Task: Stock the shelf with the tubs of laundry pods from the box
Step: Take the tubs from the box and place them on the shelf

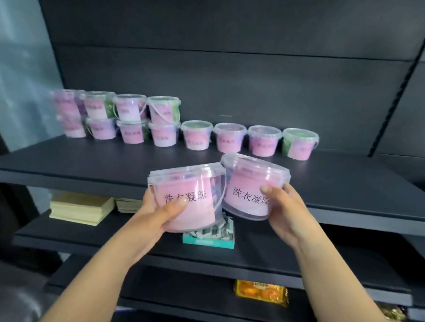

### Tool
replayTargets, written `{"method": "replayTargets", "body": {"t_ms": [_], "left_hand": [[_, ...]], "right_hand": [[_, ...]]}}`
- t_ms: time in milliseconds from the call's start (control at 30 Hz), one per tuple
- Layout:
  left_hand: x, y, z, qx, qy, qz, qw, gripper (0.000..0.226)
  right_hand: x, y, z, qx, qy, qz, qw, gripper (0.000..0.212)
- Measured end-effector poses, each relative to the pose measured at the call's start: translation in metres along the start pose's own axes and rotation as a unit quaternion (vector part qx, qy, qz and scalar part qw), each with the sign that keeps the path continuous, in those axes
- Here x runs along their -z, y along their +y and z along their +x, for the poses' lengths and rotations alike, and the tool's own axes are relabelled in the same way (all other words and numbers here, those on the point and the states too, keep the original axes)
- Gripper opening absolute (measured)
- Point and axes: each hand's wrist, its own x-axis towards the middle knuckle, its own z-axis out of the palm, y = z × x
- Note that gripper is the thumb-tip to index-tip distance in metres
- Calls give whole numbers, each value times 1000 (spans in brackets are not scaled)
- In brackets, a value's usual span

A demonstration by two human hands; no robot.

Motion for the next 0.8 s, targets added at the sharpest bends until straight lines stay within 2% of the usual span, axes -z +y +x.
{"method": "replayTargets", "body": {"t_ms": [100,233,400,667,800], "left_hand": [[34,4,22,10,-13,21,1000,104],[55,-7,52,32,-35,31,998,109],[57,-21,91,36,-60,31,997,122],[28,-29,171,21,-68,54,996,123],[-3,-20,224,-1,-58,69,996,115]], "right_hand": [[-24,17,22,-2,-3,-6,1000,111],[-30,38,43,-3,55,-32,998,127],[-15,40,68,5,94,-56,994,123],[35,21,131,13,73,-57,996,120],[64,-8,180,32,58,-55,996,123]]}}
